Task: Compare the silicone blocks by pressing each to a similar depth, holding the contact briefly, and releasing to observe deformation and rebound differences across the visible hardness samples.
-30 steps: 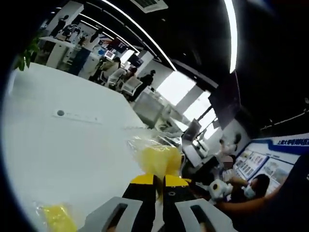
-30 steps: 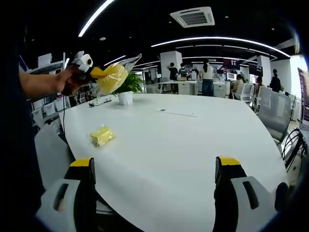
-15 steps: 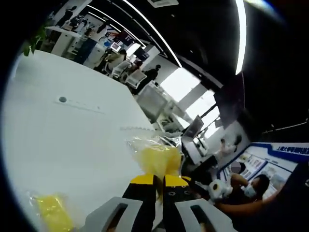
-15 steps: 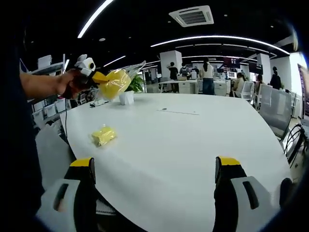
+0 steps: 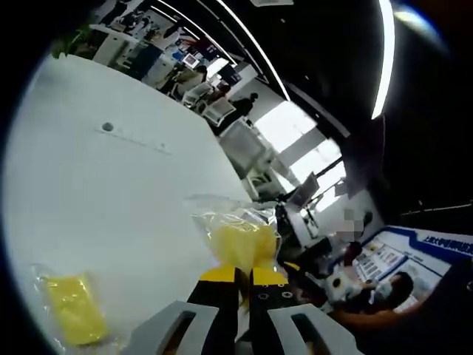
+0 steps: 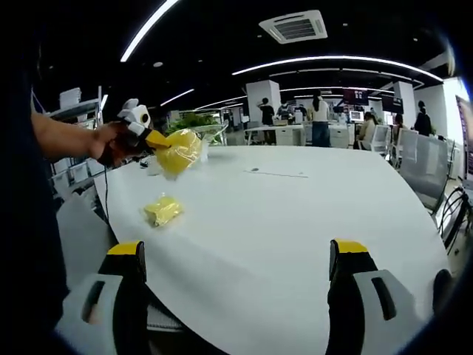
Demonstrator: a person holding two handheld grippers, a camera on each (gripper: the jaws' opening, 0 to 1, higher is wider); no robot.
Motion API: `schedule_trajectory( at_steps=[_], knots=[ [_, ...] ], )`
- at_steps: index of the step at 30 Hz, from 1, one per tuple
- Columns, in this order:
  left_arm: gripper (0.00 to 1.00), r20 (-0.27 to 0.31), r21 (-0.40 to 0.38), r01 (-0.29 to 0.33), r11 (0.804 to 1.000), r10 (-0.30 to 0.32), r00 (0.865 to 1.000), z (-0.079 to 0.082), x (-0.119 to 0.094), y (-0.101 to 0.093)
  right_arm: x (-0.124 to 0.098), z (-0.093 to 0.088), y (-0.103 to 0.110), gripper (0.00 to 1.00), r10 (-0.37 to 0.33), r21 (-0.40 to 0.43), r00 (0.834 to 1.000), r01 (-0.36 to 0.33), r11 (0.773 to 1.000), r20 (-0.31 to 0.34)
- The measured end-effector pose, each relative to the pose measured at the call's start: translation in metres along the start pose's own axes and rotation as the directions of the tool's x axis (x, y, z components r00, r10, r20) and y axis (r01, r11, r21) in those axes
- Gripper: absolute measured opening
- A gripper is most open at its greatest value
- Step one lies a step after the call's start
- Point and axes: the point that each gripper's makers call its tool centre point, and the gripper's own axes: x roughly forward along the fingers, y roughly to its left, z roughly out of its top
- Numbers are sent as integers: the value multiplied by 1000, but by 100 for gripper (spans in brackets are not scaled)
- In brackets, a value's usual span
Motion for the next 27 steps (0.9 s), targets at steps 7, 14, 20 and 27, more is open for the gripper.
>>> schedule_trajectory(
  at_steps=[7, 14, 20, 27],
  knots=[
    [1, -35, -26, -14, 1000, 13, 999, -11, 8, 13, -3, -7, -3, 97, 0, 10, 1000, 0, 1000, -15],
    [0, -73, -72, -27, 997, 22, 997, -24, 20, 30, -4, -11, -6, 97, -1, 0, 999, 1, 1000, -37],
    [0, -111, -86, -53, 995, 43, 993, -32, 26, 47, -3, -21, -5, 97, 24, -43, 997, -27, 999, -72],
    [0, -144, -115, -70, 991, 53, 988, -42, 31, 63, 2, -21, -5, 97, 45, -33, 996, -47, 998, -75]
  ],
)
